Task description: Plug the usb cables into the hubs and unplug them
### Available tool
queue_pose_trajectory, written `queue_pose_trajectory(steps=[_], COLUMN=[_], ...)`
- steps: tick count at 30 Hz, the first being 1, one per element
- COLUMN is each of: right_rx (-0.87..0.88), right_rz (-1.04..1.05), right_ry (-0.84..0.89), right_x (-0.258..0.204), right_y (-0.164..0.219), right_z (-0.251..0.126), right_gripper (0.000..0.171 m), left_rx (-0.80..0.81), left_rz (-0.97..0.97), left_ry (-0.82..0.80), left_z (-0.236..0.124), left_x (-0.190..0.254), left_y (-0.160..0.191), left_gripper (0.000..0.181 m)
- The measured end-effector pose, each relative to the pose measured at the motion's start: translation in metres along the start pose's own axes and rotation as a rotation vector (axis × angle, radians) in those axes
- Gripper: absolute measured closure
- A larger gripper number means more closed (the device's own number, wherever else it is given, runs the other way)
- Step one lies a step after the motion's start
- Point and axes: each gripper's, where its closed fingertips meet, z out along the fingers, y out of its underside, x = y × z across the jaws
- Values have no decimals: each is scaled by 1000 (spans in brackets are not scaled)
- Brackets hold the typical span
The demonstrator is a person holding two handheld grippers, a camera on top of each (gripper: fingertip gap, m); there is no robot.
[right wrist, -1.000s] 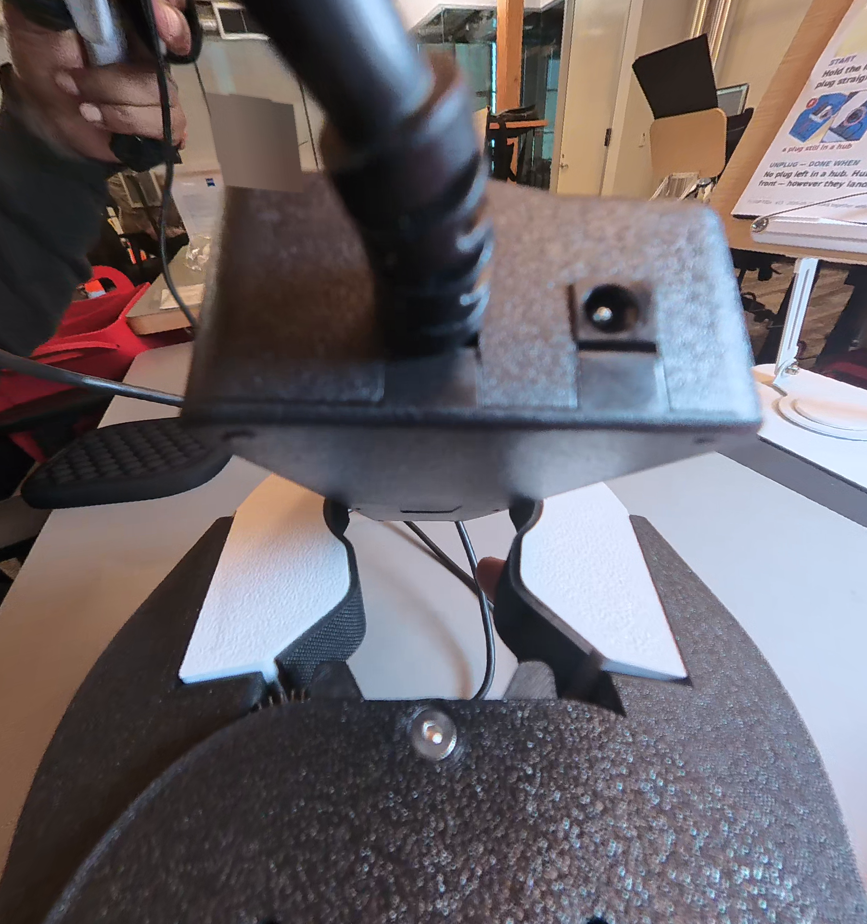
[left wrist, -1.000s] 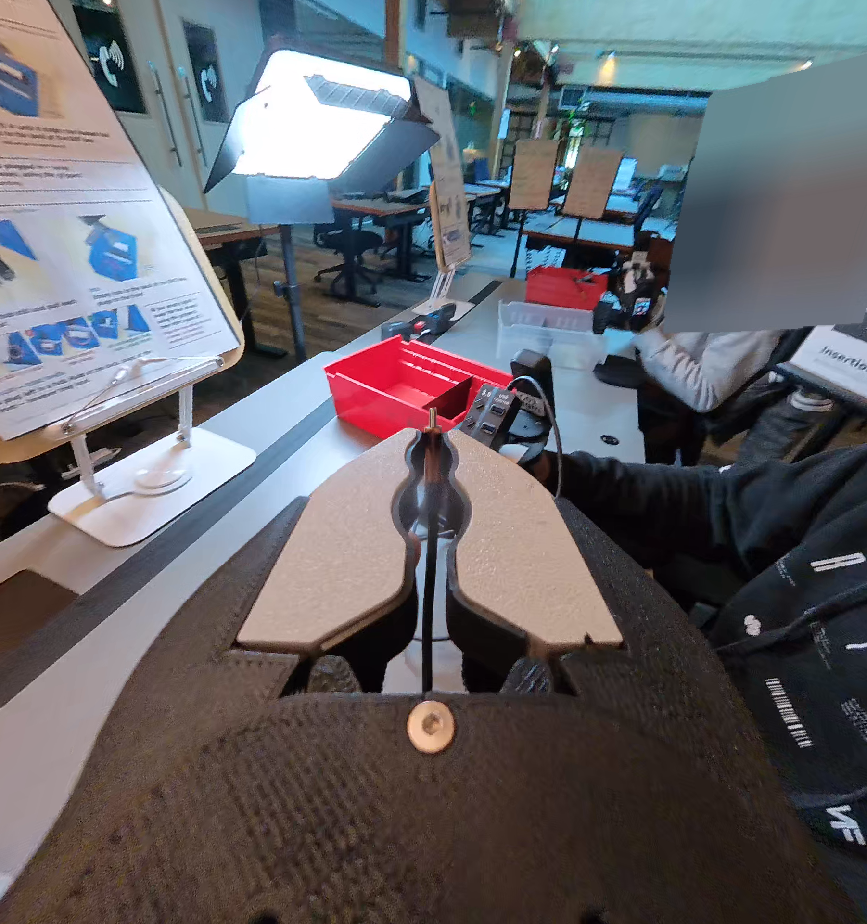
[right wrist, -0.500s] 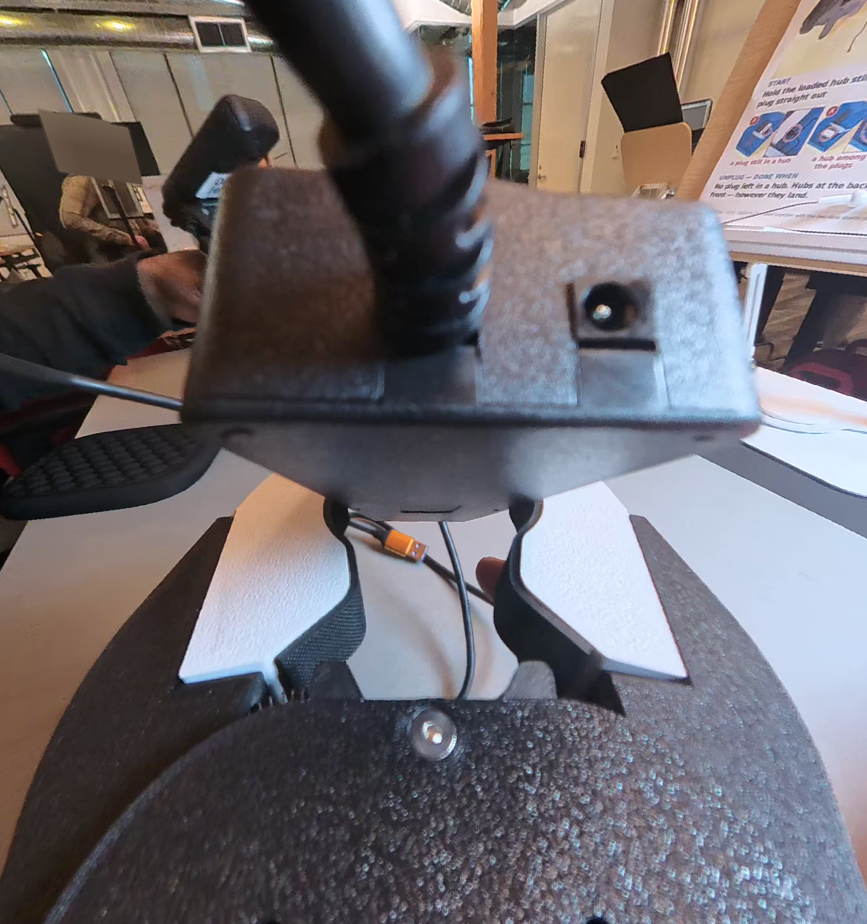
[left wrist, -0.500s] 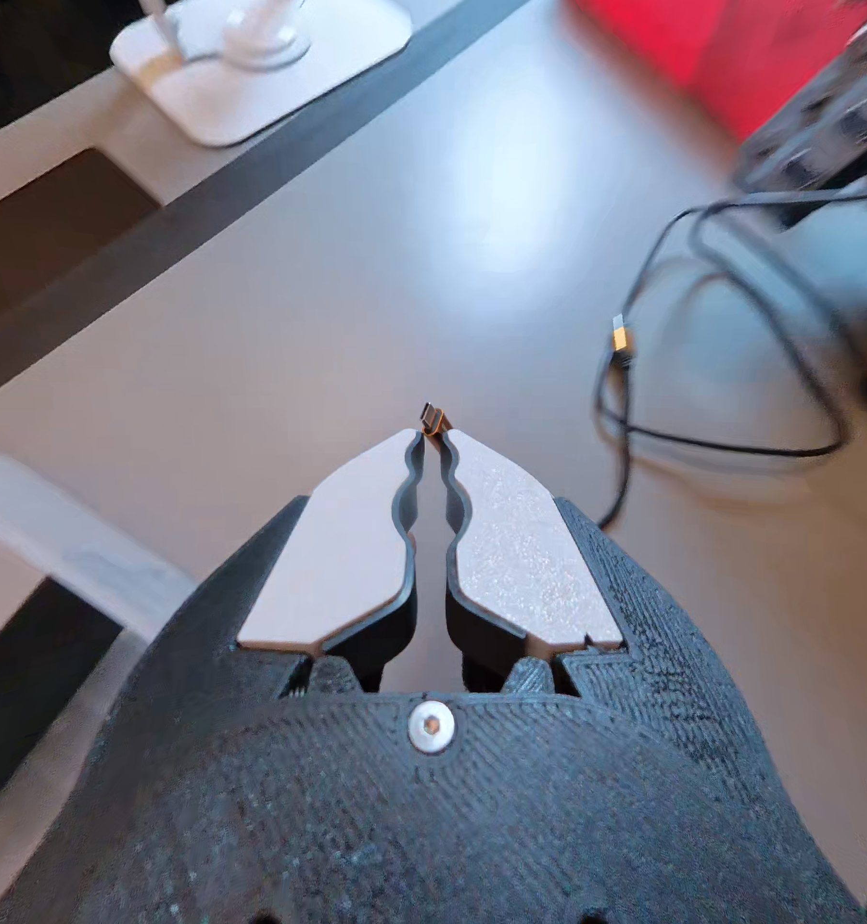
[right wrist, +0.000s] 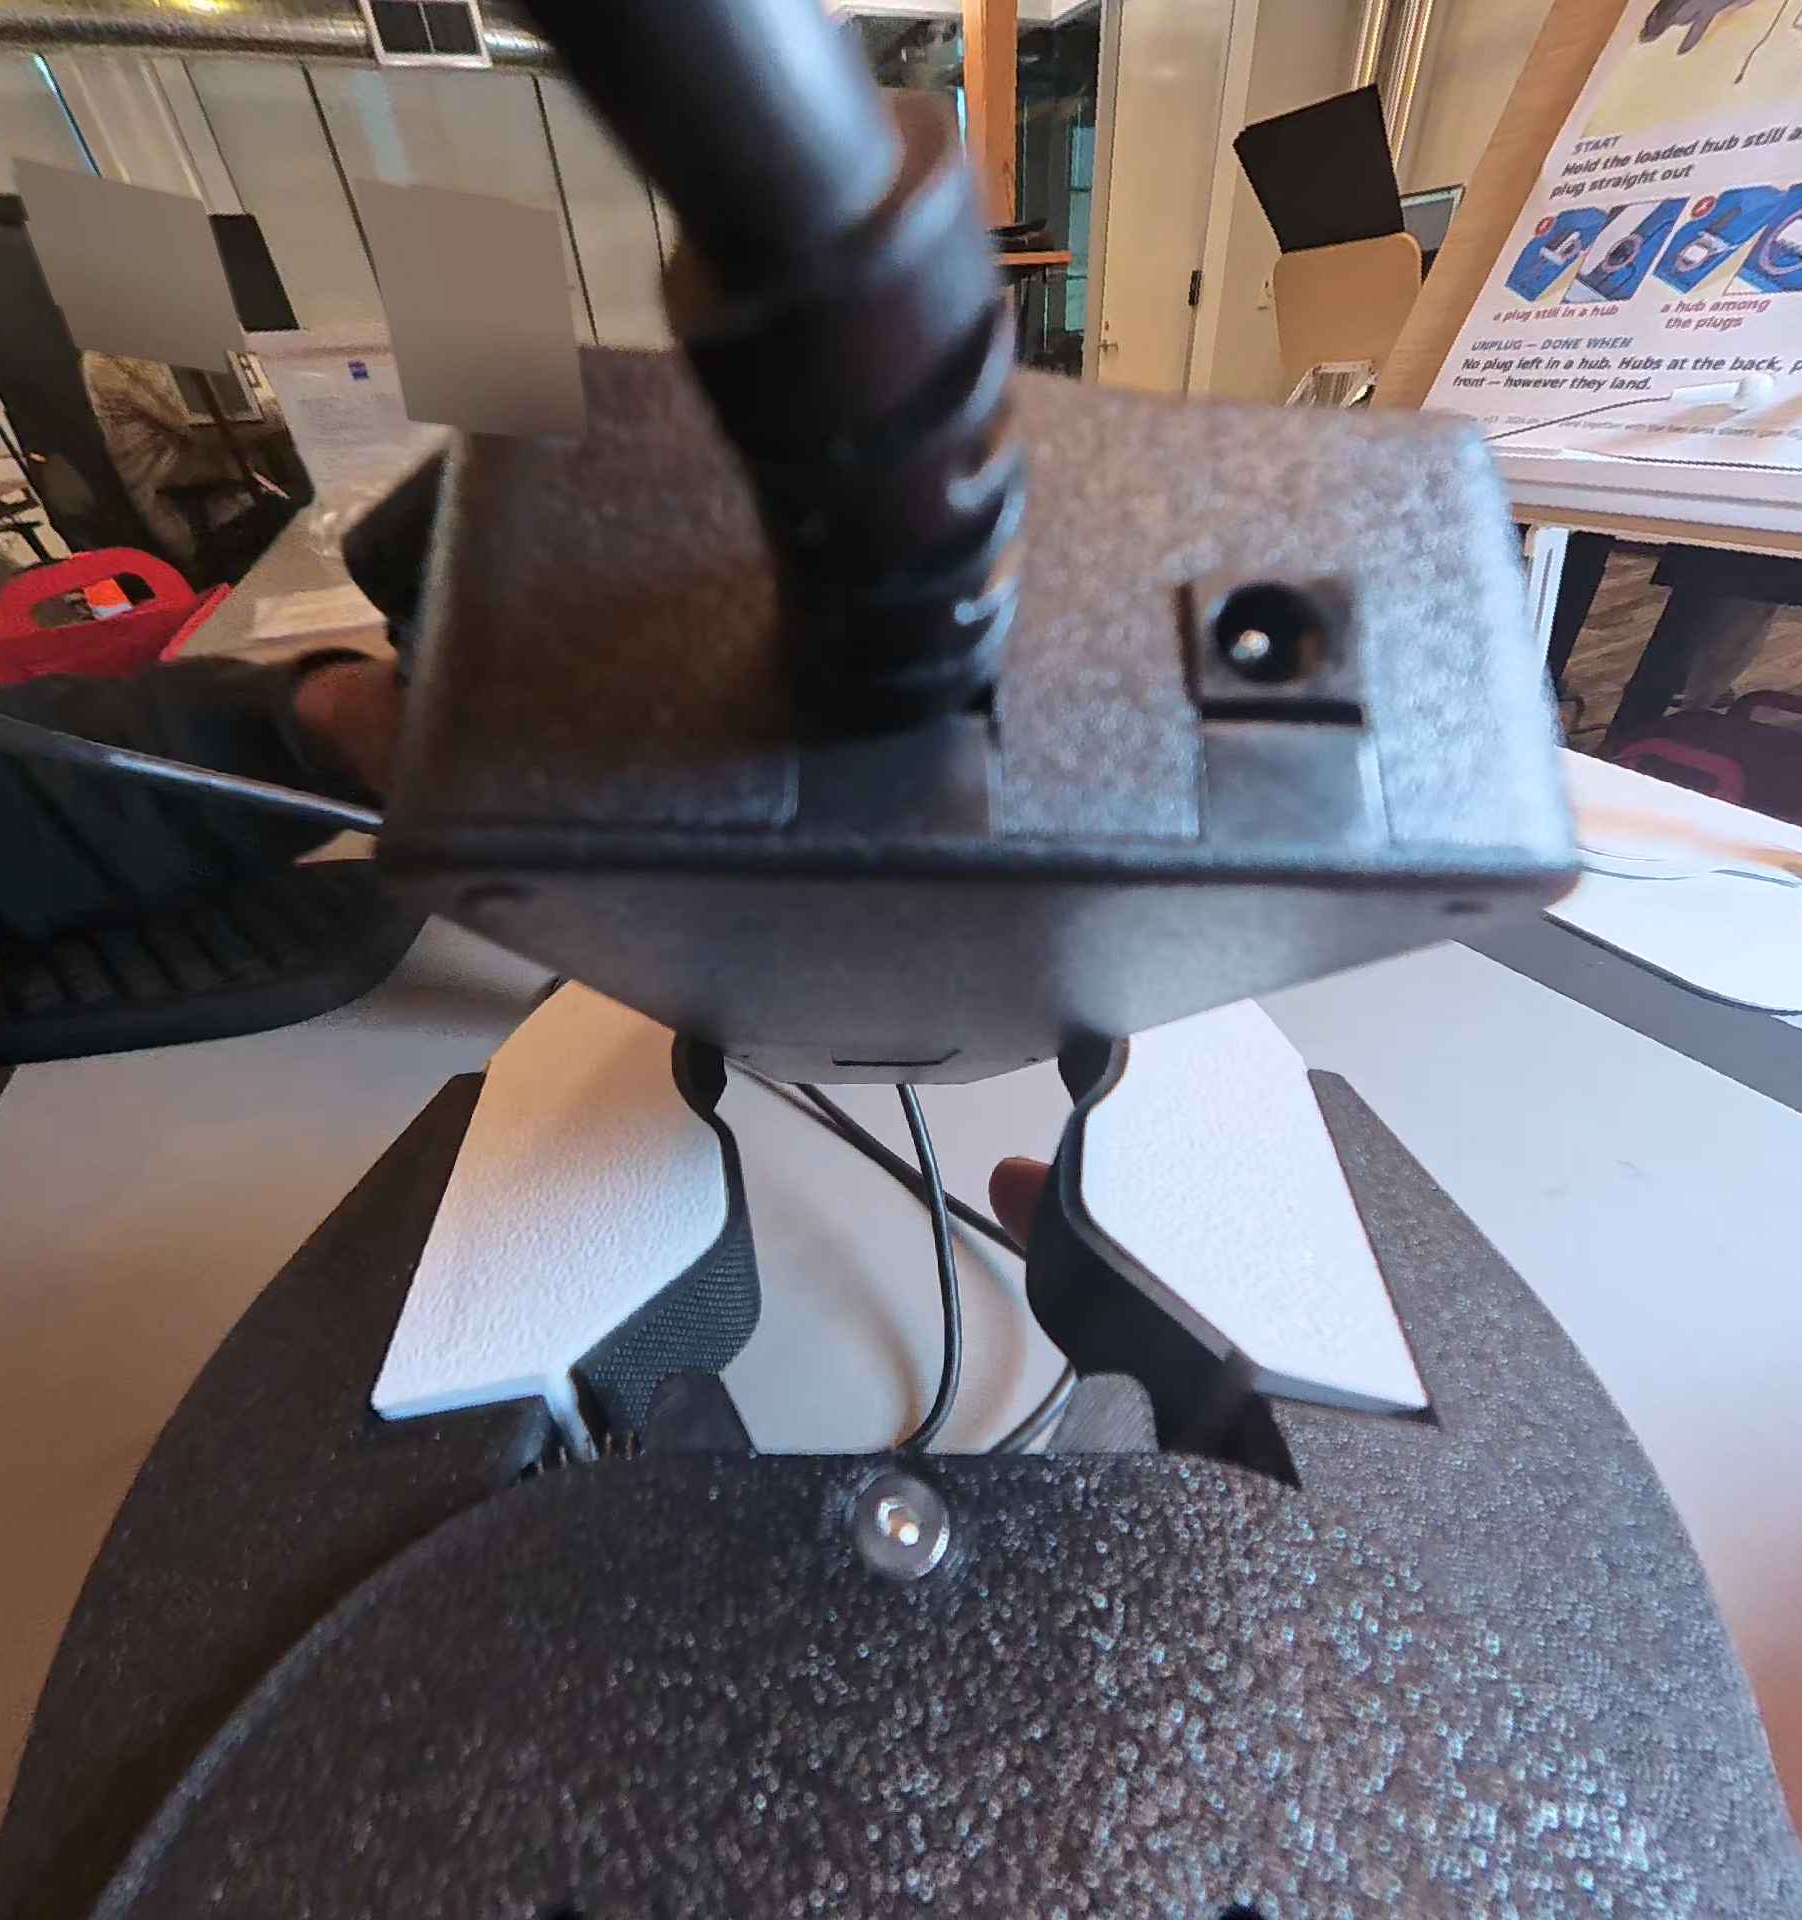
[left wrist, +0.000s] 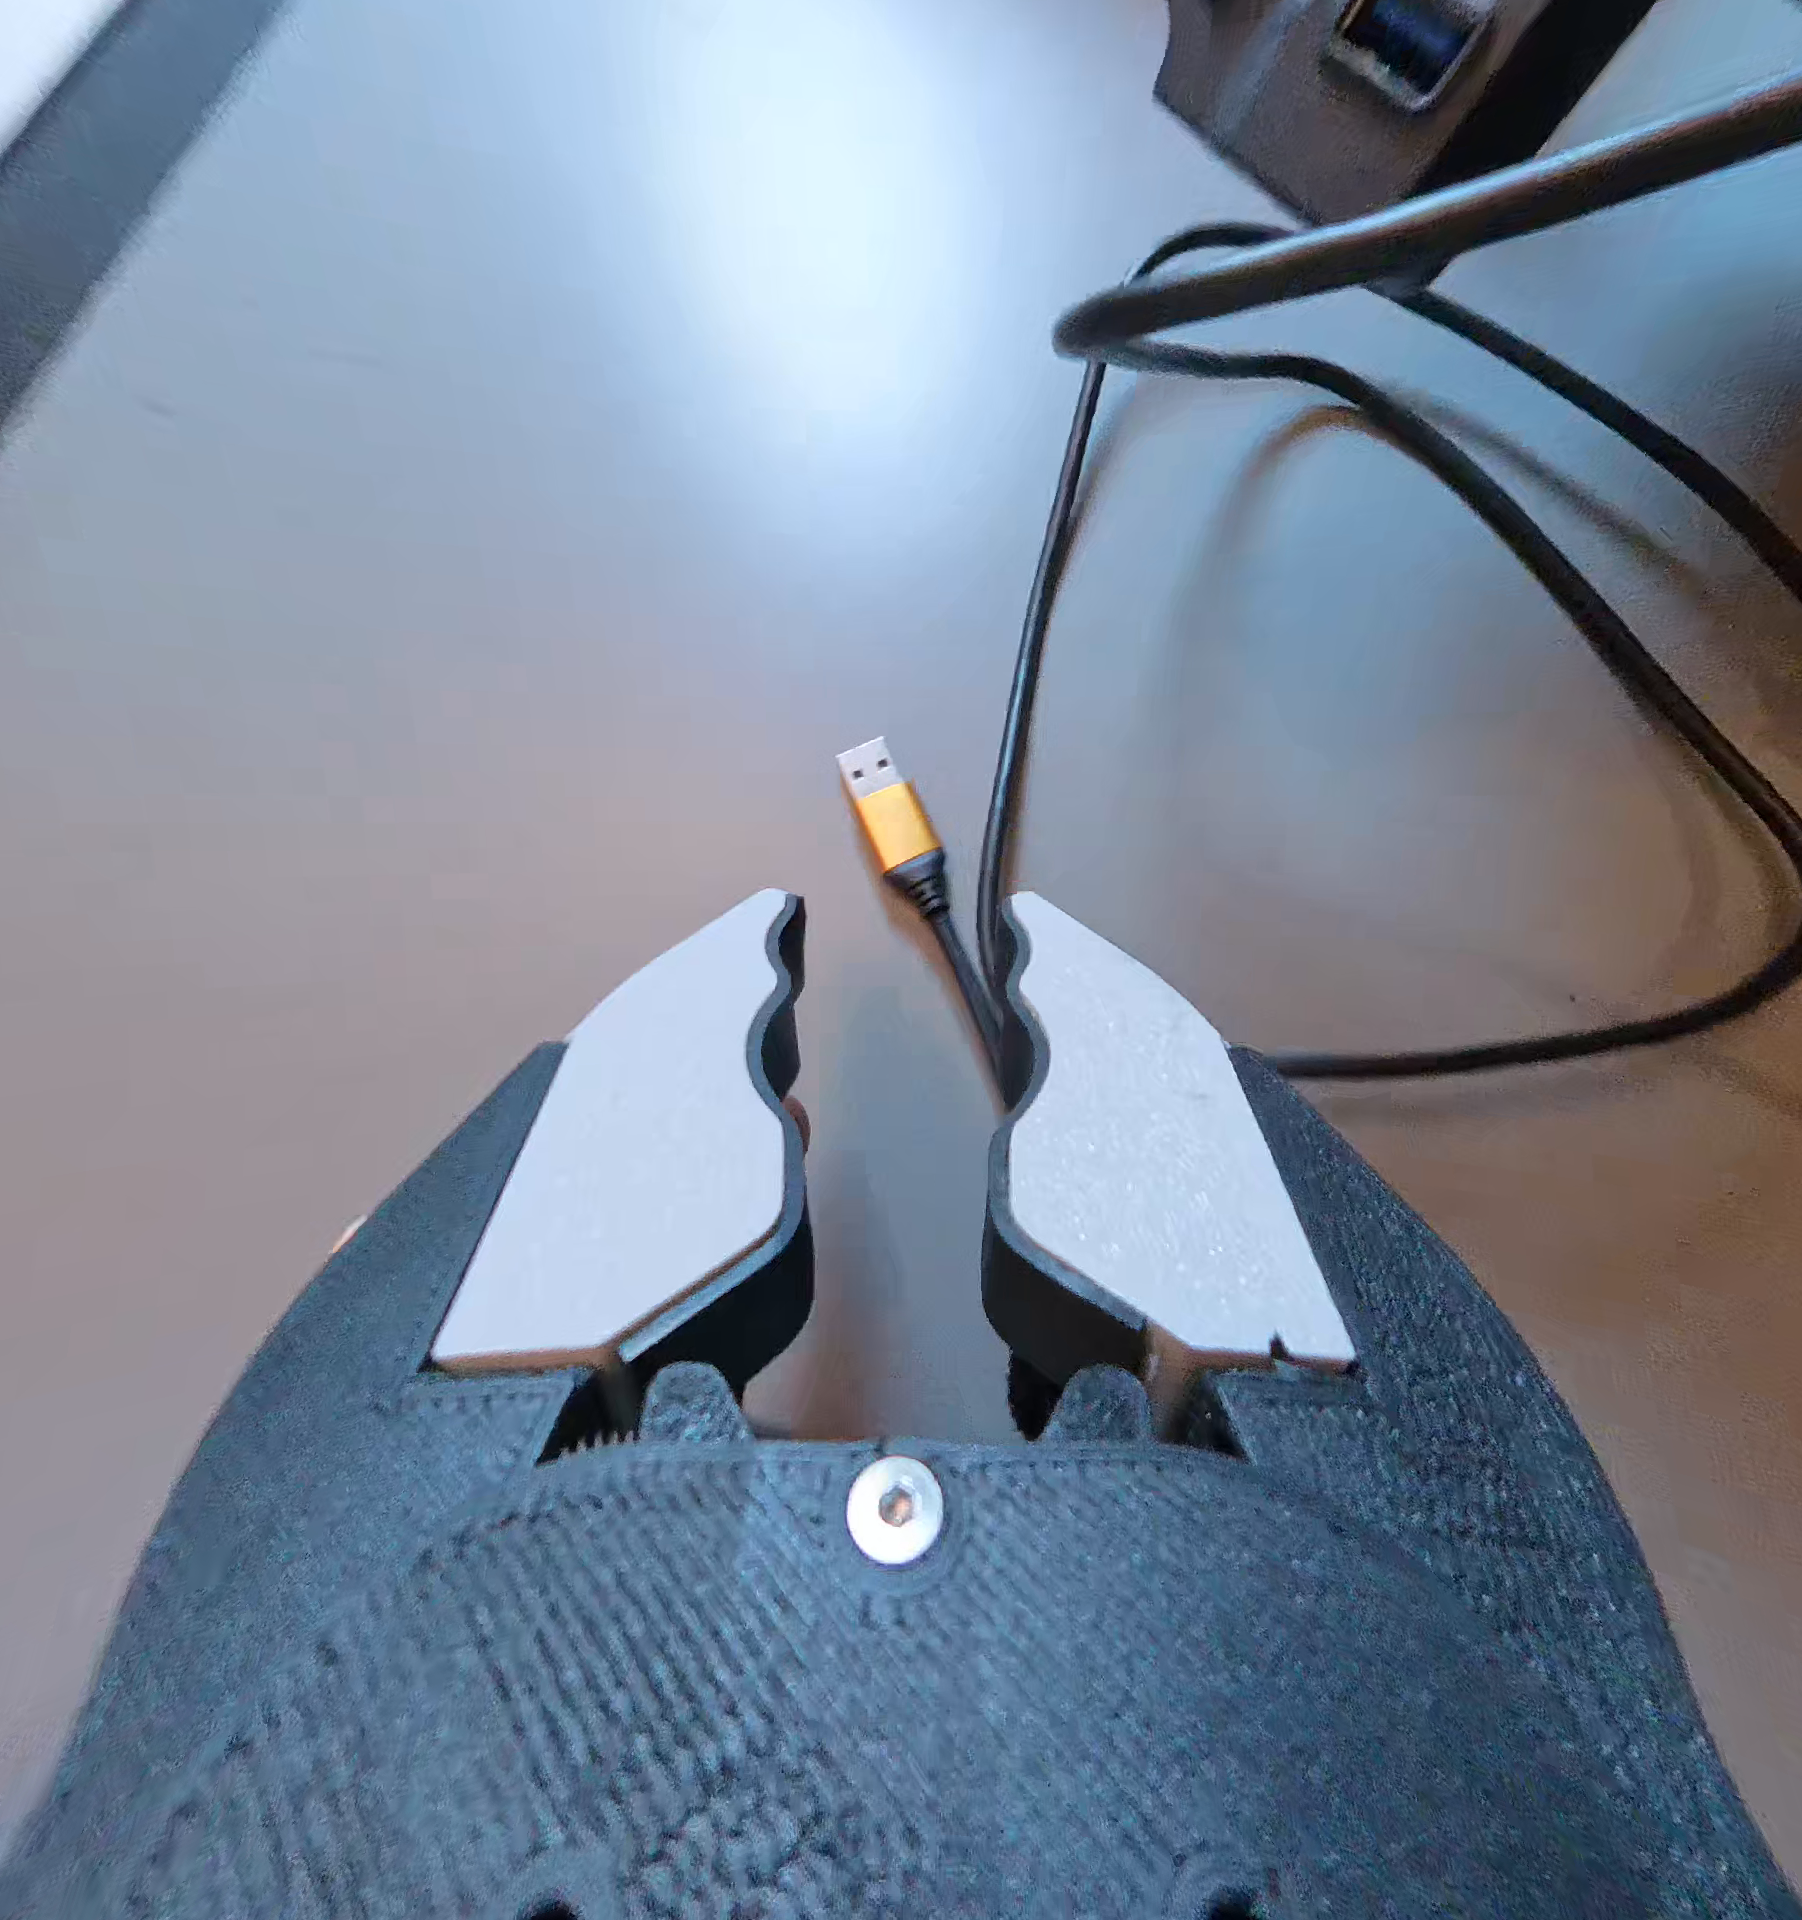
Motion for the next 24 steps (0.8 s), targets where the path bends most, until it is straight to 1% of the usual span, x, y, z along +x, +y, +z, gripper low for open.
queue_pose_trajectory(steps=[1,4,7,10,14,17,19,22,24], right_rx=[0,-10,-21,-23,-12,1,8,4,-6], right_rz=[-1,-8,-23,-37,-55,-54,-52,-57,-60], right_ry=[-1,-8,-27,-71,-143,-192,-218,-243,-253], right_x=[0,-2,-5,-13,-25,-34,-39,-45,-48], right_y=[0,3,5,7,8,6,5,5,6], right_z=[0,1,2,4,4,3,2,3,4], right_gripper=[107,107,107,107,107,107,107,107,107], left_rx=[-15,-65,-83,-73,-76,-82,-68,4,101], left_rz=[-15,-19,-4,21,102,160,168,150,138], left_ry=[15,12,11,-7,-32,-6,48,122,187], left_z=[10,26,31,30,27,22,15,-2,-19], left_x=[2,-2,-3,-4,-3,-1,4,6,8], left_y=[1,5,11,12,14,19,22,17,7], left_gripper=[147,155,156,162,167,167,167,167,167])
